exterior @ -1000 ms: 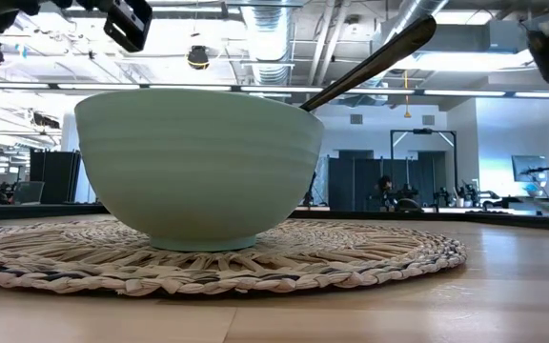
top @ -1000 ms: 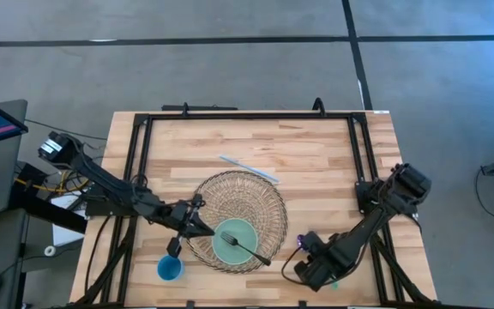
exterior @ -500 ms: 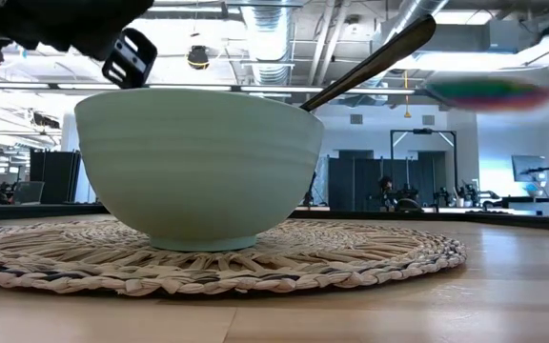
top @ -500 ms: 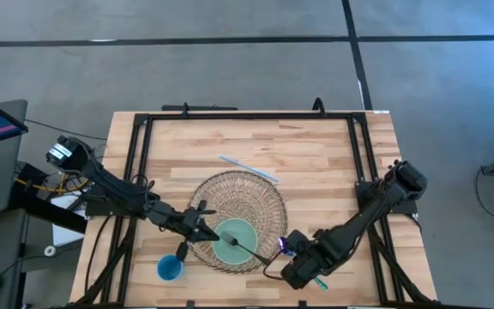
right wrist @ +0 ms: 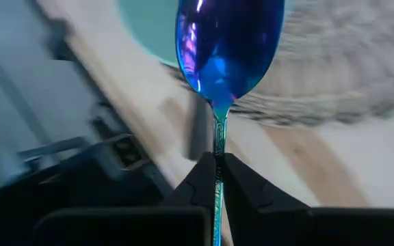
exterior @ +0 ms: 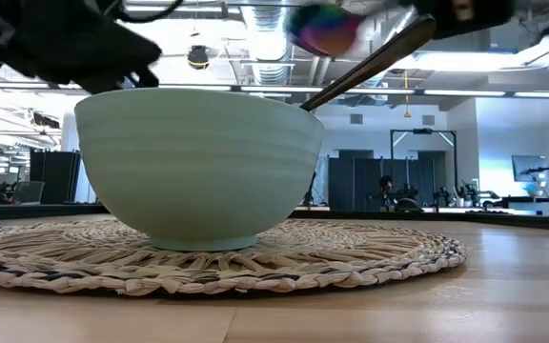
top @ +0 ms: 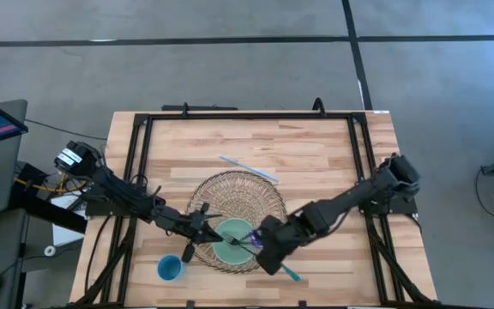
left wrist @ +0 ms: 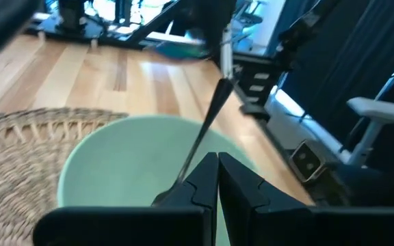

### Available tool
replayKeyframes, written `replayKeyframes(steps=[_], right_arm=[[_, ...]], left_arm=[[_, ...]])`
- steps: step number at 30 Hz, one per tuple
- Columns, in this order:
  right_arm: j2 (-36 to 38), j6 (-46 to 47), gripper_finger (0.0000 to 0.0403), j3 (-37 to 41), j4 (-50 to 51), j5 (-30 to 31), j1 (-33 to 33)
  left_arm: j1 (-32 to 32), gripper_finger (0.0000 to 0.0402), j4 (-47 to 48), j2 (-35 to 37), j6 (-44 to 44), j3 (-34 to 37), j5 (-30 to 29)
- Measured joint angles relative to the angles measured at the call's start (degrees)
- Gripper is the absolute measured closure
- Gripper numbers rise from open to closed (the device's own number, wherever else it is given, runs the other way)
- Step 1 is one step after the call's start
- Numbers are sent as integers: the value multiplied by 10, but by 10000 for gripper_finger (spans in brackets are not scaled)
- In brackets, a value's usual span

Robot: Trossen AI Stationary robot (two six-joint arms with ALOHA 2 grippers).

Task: Pick & Place Utensil
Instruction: Put the blue spoon into the blue bowl on the brown mat

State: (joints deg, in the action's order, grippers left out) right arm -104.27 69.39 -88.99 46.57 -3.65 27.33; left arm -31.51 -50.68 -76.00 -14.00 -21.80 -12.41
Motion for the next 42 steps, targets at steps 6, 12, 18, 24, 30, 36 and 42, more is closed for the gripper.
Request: replayKeyframes(steps=[6, 12, 18, 24, 30, 36, 42], right_arm=[[0, -6, 396, 0, -35, -64, -45], [0, -5, 396, 0, -36, -69, -79], [0, 18, 395, 3, -42, -69, -90], [-3, 50, 395, 28, -97, -68, -91], [-62, 52, 394, 30, -187, -130, -96], [-112, 52, 393, 30, -244, -232, -118], [-114, 52, 393, 29, -217, -250, -144]], left_arm=[[0, 389, -2, -25, 1, 0, -5], [0, 389, 2, -26, 2, 0, -5], [0, 389, 28, -26, 2, 0, -5], [0, 389, 35, -26, 18, 0, -5], [0, 389, 44, -25, 22, 0, -5], [-3, 389, 51, -36, 22, 0, -10], [-3, 389, 53, -40, 22, 0, -12]])
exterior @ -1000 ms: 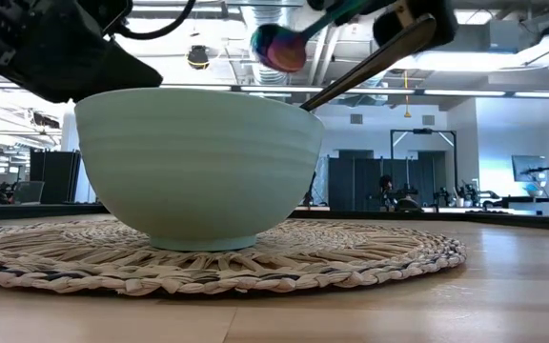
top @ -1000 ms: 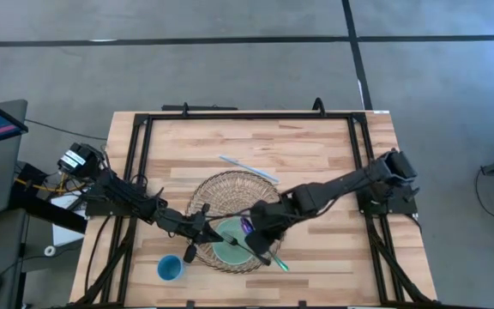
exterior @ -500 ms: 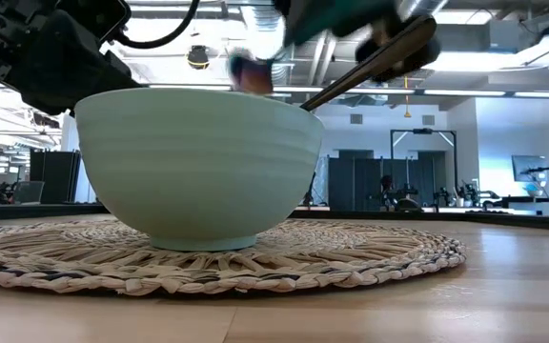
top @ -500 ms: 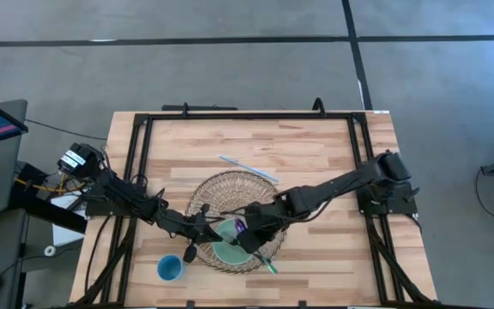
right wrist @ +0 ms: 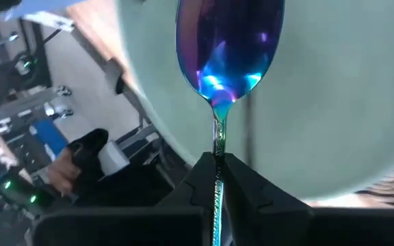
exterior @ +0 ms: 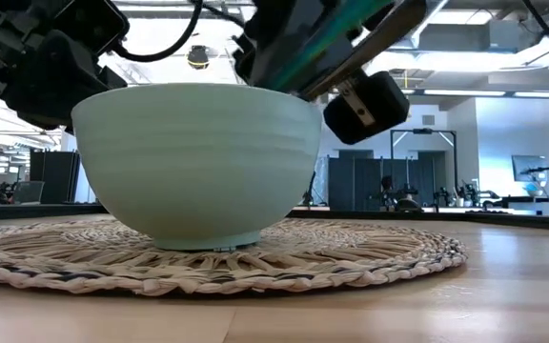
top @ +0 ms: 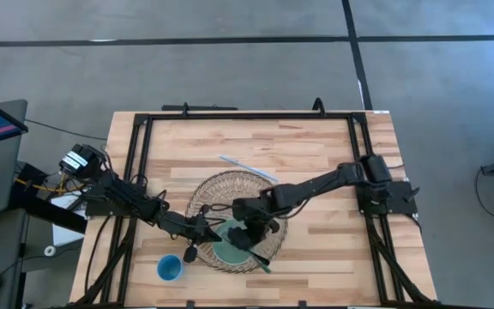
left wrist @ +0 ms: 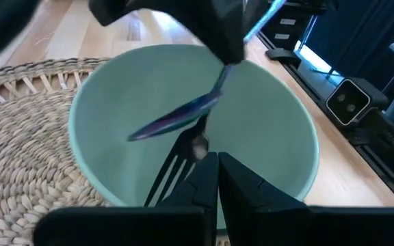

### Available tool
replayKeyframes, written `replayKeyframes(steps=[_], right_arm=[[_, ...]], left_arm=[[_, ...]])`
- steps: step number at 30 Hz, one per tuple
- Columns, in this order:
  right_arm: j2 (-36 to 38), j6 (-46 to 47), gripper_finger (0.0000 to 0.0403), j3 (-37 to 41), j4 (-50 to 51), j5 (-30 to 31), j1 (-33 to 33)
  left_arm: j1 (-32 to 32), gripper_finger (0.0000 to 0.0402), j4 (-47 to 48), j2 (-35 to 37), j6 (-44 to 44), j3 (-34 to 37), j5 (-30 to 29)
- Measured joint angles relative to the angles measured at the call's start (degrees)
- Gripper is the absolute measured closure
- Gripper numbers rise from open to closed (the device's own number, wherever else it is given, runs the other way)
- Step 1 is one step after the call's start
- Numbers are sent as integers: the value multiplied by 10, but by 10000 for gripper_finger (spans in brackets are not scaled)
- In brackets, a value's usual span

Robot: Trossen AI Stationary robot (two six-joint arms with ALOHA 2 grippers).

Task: Pick & Place Utensil
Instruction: Put the blue spoon into the blue bowl on the brown mat, then put the blue cup on the brown mat to the top of the the green bowl

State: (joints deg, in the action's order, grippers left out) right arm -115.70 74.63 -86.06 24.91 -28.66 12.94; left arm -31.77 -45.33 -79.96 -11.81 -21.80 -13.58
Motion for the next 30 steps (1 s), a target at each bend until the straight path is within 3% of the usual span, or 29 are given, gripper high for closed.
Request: replayKeyframes(steps=[11, 17, 30], right_arm=[[-27, 39, 392, -5, -14, -23, -19], [-44, 38, 391, -4, -20, -65, -25], [-51, 19, 353, -5, -62, -75, -26]], left_arm=[[0, 389, -6, 0, 0, 0, -1], [0, 389, -15, 0, 0, 0, -1], [0, 389, -11, 0, 0, 0, -1]])
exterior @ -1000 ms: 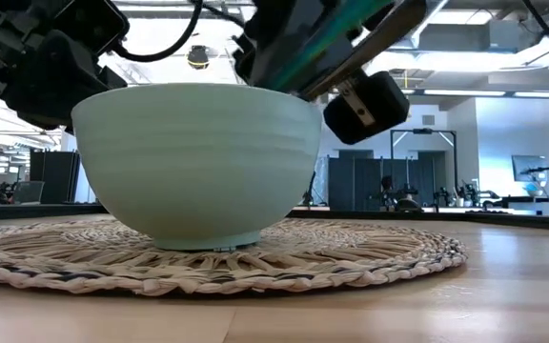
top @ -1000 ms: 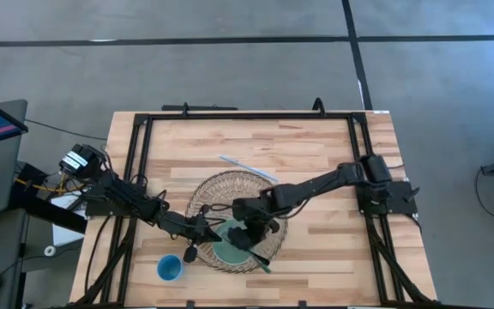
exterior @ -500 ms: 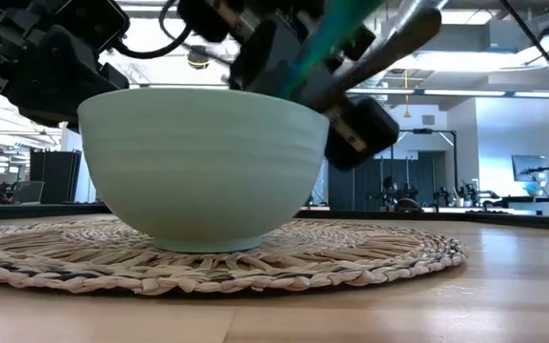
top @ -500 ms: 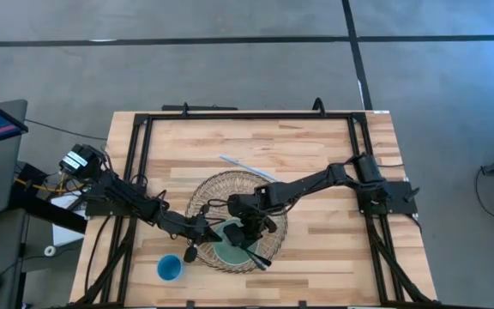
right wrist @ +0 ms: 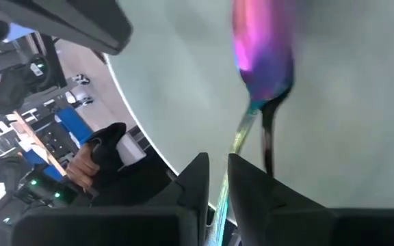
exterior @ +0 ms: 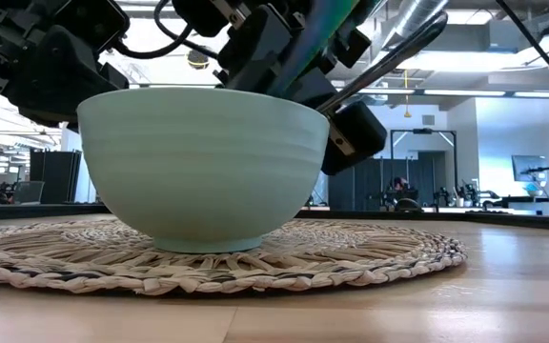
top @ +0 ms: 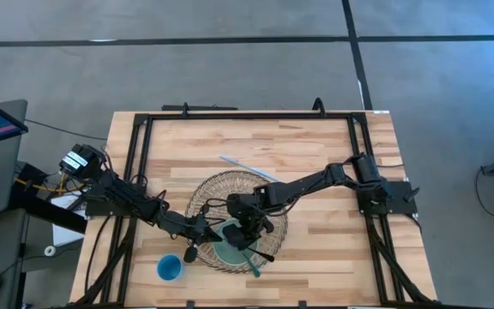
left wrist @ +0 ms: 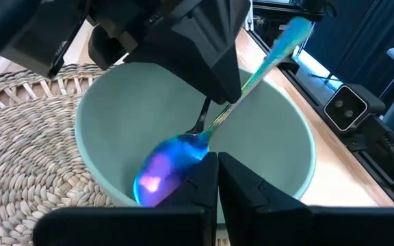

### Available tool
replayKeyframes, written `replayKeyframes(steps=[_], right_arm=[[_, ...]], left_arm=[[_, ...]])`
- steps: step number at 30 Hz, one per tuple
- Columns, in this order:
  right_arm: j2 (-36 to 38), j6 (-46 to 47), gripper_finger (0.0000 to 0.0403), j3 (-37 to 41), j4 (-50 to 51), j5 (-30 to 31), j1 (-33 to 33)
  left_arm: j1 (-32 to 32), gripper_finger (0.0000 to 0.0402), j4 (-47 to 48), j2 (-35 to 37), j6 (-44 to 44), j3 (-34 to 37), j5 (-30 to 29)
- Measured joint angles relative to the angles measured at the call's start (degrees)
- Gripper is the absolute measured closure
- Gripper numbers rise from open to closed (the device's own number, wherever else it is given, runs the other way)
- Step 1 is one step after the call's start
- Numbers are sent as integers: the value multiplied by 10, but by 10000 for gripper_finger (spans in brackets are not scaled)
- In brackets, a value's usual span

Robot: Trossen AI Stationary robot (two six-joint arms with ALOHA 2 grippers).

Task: Pick & Place Utensil
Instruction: Put the blue cup on the brown mat to the top of the the green bowl

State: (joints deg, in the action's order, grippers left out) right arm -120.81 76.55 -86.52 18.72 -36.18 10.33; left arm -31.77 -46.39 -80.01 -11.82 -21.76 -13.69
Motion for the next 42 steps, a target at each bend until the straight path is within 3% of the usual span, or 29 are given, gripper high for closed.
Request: replayKeyframes(steps=[9, 20, 25, 34, 42], right_arm=[[0, -12, 351, -5, -44, 0, 0], [1, -125, 351, -56, -37, 17, -4], [8, -178, 351, -75, 10, 25, -7], [89, -264, 351, -77, 159, 178, 0], [193, -337, 351, -77, 209, 329, 42]], left_arm=[[0, 389, 0, 0, 0, 0, 0], [0, 389, -2, 0, 0, 0, 0], [0, 389, -6, 0, 0, 0, 0], [0, 389, -18, 0, 0, 0, 0], [0, 389, -45, 0, 0, 0, 0]])
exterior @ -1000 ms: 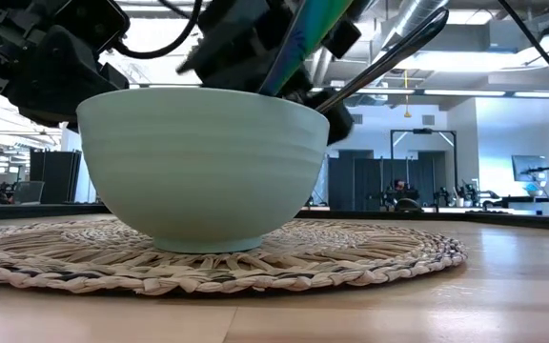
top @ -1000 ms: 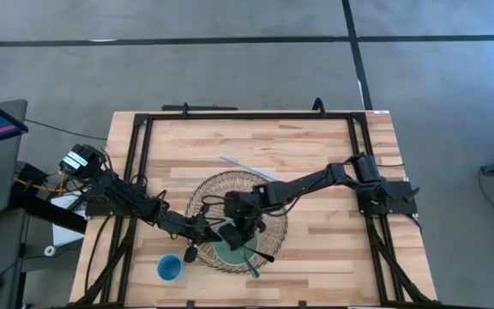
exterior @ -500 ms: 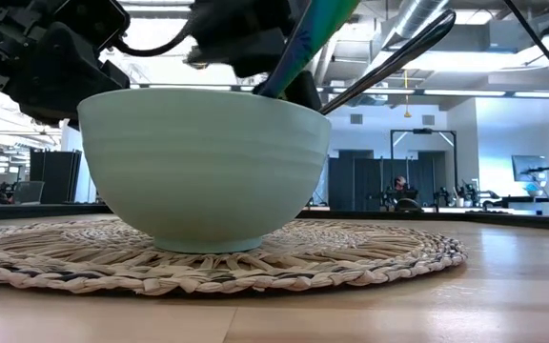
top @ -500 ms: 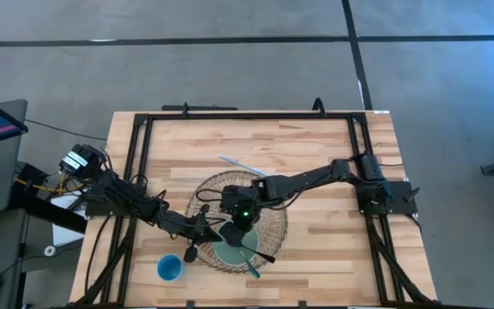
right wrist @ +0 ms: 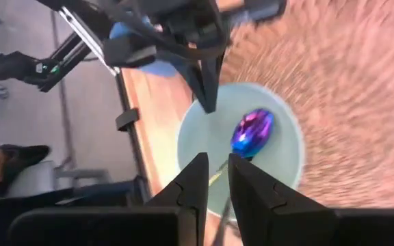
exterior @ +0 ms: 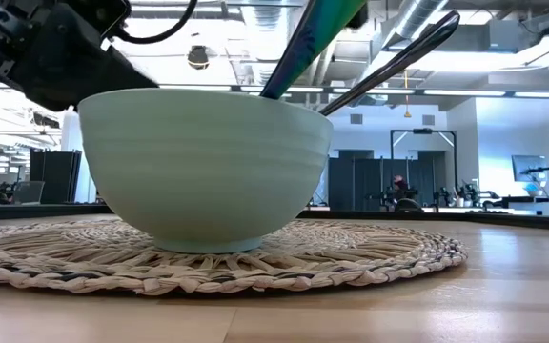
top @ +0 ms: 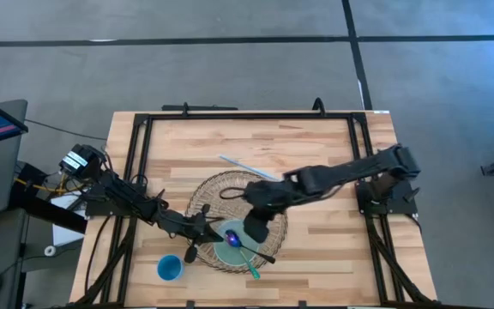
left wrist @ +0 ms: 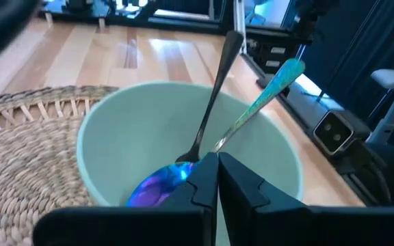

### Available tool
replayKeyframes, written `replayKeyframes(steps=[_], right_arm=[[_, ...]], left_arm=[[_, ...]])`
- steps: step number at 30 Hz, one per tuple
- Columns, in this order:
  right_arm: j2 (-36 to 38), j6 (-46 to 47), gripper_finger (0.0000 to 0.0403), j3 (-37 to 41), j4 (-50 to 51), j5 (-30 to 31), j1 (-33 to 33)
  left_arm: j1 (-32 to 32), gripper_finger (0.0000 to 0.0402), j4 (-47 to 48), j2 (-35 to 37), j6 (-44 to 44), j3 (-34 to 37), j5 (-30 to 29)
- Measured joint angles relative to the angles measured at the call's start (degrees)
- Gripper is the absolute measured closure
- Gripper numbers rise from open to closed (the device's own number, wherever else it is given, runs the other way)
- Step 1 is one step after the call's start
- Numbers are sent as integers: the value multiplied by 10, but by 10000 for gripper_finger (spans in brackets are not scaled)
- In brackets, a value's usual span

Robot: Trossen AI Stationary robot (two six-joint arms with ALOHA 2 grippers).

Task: Pick & Place Utensil
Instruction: Put the blue cup on the brown mat to the top of the the green bowl

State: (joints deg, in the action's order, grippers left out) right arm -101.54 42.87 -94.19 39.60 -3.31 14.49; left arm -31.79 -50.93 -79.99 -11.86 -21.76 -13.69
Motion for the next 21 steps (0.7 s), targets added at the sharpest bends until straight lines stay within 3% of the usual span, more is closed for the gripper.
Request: replayKeyframes(steps=[4, 12, 21], right_arm=[[40, -70, 351, 0, 33, 68, 37], [60, -55, 351, 0, 103, 252, 158], [56, 27, 351, 49, 151, 302, 253]], left_arm=[[0, 389, -5, 6, 0, 0, 0], [0, 389, -8, 65, 0, -1, 0], [0, 389, -9, 150, 40, -1, 0]])
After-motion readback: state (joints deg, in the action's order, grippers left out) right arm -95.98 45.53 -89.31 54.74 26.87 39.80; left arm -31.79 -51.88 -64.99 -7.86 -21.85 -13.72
